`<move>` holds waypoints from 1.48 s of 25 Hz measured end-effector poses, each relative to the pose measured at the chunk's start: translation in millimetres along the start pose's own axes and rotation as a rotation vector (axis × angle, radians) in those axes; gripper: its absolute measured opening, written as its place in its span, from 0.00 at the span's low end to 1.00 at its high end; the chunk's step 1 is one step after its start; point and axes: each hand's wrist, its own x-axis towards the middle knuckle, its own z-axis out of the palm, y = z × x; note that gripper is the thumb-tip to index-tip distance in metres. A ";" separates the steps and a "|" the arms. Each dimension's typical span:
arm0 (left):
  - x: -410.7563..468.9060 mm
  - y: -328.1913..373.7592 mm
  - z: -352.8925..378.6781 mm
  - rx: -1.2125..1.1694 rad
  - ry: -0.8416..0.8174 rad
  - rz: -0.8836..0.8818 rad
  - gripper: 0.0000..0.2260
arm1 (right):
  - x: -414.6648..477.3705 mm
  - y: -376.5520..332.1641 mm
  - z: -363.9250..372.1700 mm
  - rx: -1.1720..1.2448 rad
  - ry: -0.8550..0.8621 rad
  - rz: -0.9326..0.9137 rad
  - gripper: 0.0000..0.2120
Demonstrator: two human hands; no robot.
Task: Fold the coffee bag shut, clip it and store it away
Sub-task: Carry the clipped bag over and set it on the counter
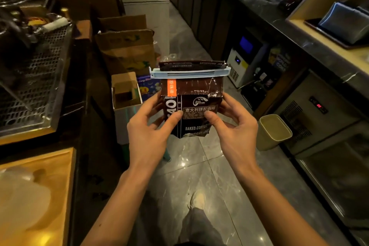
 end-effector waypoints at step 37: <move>557.4 -78.9 347.6 -0.120 -0.239 0.067 0.24 | 595.3 161.6 -28.6 -0.187 0.308 -0.079 0.22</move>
